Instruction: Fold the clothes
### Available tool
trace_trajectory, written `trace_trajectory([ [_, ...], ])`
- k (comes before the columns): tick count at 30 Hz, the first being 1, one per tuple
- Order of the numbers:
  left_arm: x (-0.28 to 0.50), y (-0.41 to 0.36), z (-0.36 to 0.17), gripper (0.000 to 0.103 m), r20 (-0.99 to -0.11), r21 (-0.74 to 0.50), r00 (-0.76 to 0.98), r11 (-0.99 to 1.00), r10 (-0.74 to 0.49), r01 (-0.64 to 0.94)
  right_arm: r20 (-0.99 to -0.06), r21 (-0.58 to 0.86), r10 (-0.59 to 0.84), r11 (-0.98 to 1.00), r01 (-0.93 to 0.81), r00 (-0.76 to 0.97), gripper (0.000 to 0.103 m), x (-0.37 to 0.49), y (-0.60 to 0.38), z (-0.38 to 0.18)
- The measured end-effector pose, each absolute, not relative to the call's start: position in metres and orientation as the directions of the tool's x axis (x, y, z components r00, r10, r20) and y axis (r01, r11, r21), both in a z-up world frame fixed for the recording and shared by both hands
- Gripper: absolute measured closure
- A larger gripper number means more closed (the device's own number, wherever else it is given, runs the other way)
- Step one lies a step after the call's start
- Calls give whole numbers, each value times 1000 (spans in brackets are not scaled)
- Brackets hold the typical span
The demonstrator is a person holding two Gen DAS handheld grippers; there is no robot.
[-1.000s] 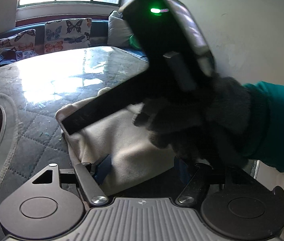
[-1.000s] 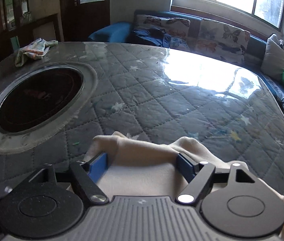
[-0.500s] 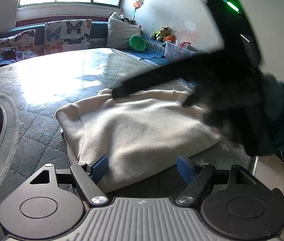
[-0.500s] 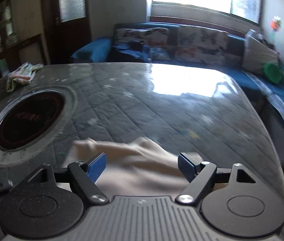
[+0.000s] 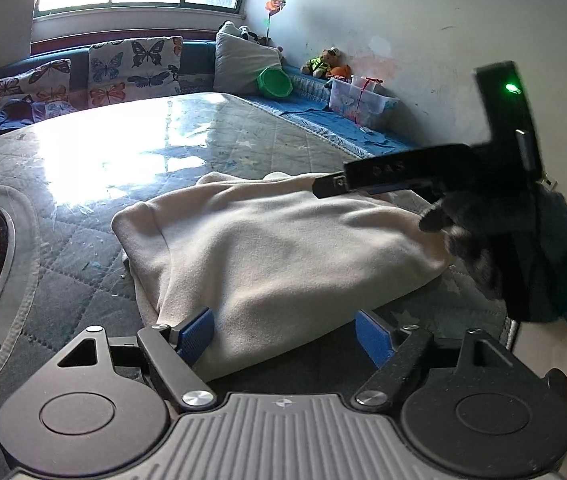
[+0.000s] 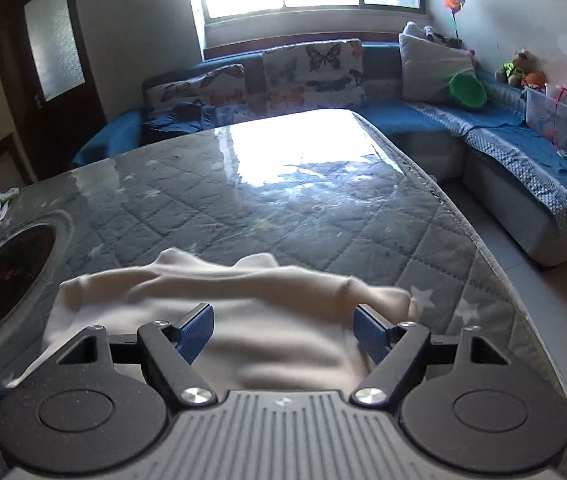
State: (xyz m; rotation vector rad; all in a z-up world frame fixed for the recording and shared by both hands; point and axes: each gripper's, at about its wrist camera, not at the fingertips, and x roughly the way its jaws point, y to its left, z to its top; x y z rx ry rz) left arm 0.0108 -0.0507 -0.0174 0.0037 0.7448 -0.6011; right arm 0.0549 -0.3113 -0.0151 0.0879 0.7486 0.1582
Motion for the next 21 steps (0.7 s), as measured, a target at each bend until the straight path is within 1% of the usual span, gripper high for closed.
trace_trajectory([
  [3,10,-50,-18,22,-638,-203,573,830,-514,519,-694,145,158,986,-78,702,27,70,-319,-25],
  [6,10,-49,-17,21,-639,-206,570,829,-516,519,-685,181,175,981,-68,707,27,76,-327,-26],
  [8,10,-49,-16,20,-638,-212,569,829,-518,517,-670,236,206,970,-58,713,27,72,-333,-18],
  [12,10,-49,-14,18,-635,-218,570,829,-521,516,-637,242,214,968,-72,741,27,53,-341,0],
  [15,8,-49,-12,16,-630,-216,575,829,-522,516,-632,260,241,961,-92,737,27,37,-341,5],
  [21,5,-49,-9,14,-625,-207,583,831,-519,517,-611,281,309,945,-166,729,27,-1,-331,-2],
])
